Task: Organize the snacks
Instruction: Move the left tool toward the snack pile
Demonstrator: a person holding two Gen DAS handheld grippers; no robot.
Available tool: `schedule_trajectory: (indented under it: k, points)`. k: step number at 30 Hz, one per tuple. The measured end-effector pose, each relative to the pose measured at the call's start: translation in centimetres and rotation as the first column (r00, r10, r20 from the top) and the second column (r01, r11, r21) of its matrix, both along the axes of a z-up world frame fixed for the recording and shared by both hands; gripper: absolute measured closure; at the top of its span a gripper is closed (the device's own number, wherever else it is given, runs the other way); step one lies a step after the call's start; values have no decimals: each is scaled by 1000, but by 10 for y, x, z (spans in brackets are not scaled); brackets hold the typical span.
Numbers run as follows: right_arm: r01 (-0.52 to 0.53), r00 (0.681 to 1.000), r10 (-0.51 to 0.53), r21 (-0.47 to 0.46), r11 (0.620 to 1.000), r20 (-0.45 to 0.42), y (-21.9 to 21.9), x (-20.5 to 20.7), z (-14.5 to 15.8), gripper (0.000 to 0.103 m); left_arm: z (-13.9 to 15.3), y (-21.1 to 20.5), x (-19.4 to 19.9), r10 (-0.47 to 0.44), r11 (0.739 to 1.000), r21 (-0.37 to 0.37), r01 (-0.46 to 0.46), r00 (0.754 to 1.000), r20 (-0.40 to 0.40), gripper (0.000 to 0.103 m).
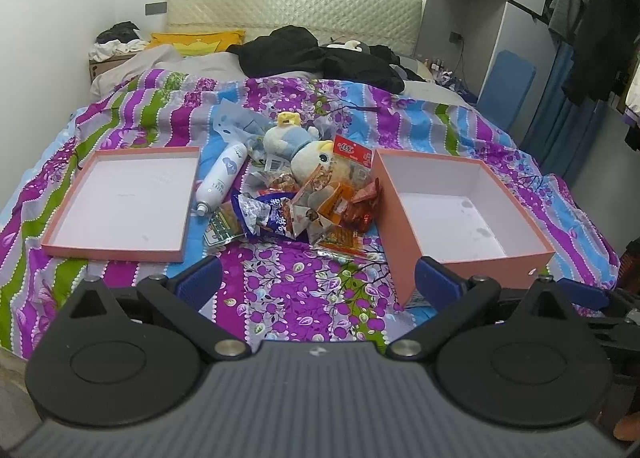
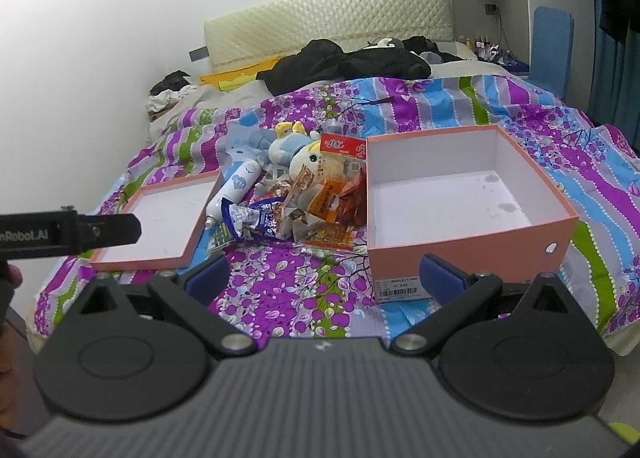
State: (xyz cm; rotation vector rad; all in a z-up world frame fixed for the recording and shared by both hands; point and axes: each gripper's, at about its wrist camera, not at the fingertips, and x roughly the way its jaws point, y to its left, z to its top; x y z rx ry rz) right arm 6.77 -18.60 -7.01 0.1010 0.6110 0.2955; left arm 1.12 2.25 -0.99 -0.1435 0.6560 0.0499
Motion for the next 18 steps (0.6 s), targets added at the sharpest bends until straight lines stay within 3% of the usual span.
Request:
schedule_trajectory:
  k: [18]
  points:
    - [-6, 1000, 6, 6, 1000, -21, -1, -3, -5, 0, -6, 3, -3, -7, 1000, -1, 7, 999, -37, 0]
